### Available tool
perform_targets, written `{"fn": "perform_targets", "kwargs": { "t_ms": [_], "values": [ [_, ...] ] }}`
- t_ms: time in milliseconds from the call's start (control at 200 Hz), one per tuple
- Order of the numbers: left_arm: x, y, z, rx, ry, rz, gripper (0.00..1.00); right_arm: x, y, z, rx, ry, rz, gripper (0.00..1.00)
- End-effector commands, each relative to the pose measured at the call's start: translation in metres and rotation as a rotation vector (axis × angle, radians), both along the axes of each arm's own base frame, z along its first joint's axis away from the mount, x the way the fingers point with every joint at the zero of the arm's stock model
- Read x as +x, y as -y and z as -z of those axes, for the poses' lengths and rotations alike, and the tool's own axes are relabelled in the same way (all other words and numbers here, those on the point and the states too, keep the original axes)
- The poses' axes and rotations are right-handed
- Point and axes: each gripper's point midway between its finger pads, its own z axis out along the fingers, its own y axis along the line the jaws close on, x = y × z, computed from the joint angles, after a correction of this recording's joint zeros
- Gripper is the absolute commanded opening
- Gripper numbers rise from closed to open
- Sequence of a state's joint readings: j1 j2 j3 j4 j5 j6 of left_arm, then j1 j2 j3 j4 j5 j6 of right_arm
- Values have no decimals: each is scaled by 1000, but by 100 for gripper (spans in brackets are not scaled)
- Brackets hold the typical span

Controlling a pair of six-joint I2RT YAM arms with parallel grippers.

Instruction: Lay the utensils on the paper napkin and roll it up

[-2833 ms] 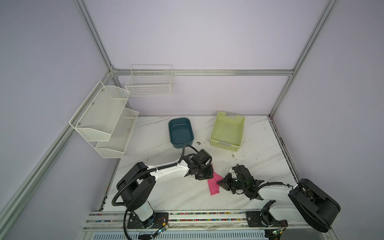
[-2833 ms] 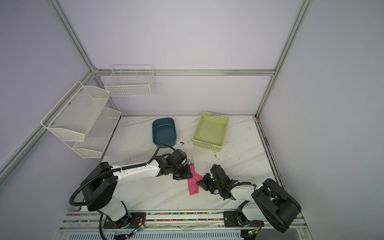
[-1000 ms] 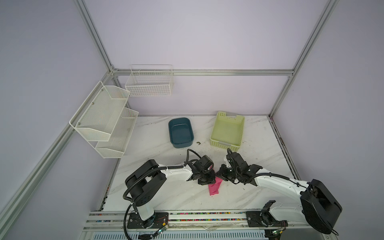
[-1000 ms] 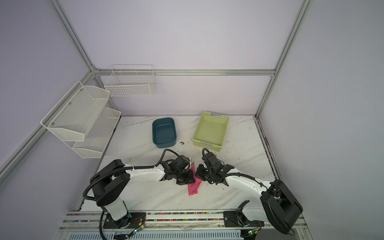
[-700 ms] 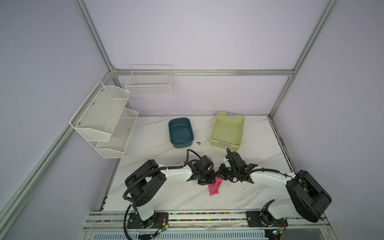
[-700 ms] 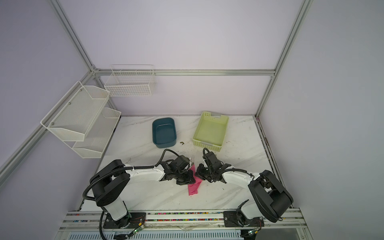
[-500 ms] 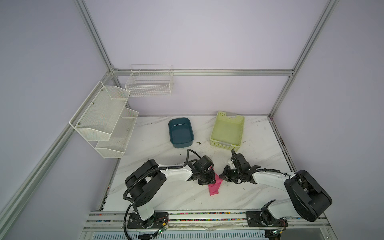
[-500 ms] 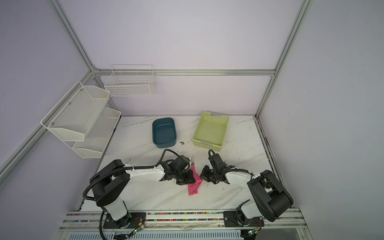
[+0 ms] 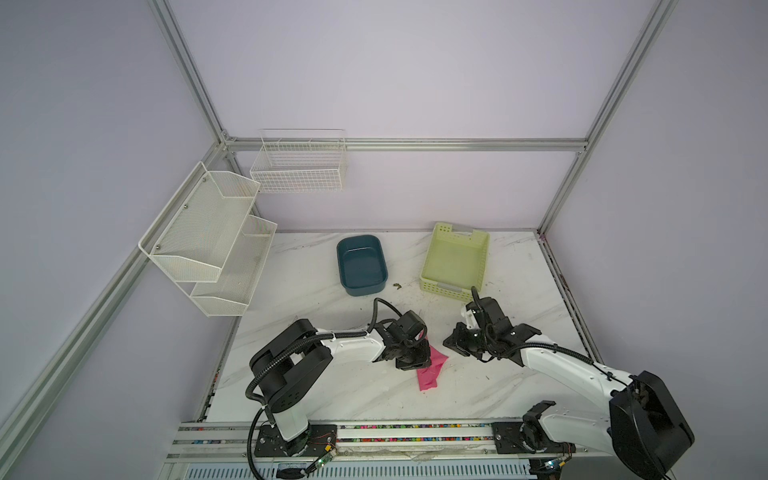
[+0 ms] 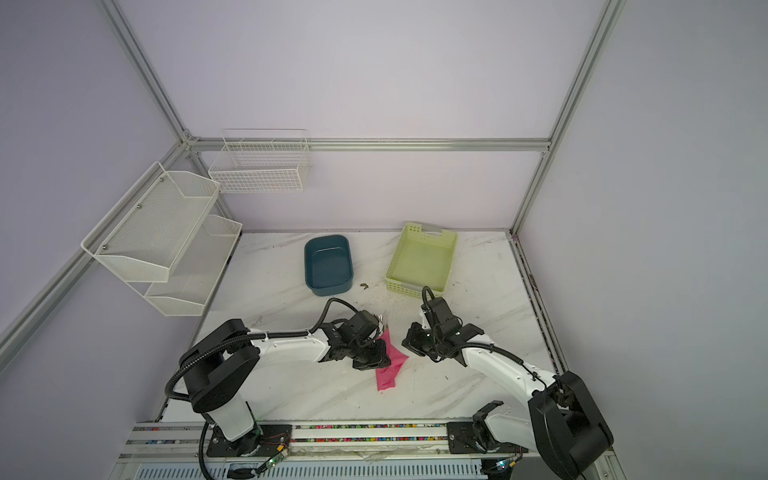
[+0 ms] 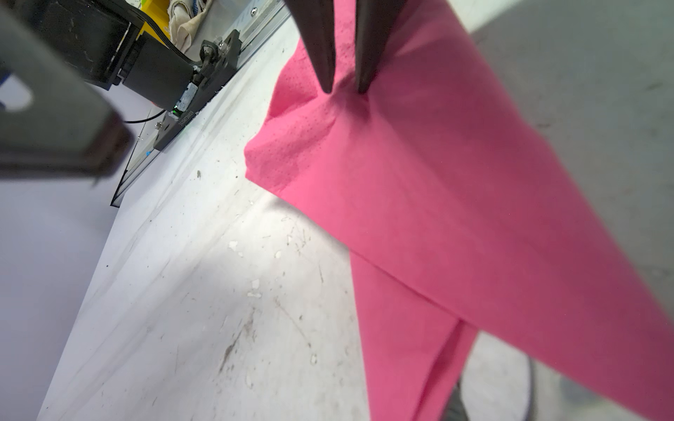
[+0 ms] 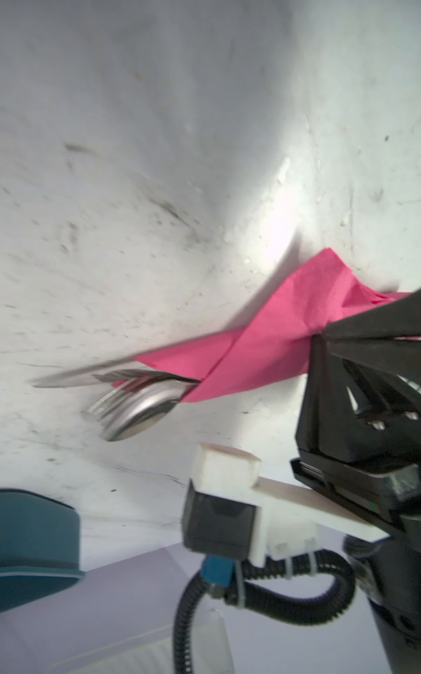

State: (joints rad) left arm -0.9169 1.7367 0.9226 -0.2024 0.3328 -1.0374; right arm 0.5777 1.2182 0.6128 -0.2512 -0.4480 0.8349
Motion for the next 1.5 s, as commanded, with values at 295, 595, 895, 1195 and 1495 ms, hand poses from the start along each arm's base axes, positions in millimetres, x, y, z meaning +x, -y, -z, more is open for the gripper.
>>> {"fn": "perform_targets", "kwargs": {
  "t_ms": [295,595,895,1195,1495],
  "values": [
    [-22,-36,32,155,-77,-13,14,-25,-31,28,74,-140,-60,3],
    [-21,-36,30,154,-73,-15,14,-35,-25,60,18,-204,-79,6],
    [-16,-35,19,151,-46,-23,15,-44,-9,78,-71,-228,-82,12],
    [13,-41,-39,138,85,-56,20,-43,-3,88,-122,-228,-88,33],
    [21,-80,-50,161,111,-122,21,-33,3,92,-234,-193,-113,48]
  ]
}}
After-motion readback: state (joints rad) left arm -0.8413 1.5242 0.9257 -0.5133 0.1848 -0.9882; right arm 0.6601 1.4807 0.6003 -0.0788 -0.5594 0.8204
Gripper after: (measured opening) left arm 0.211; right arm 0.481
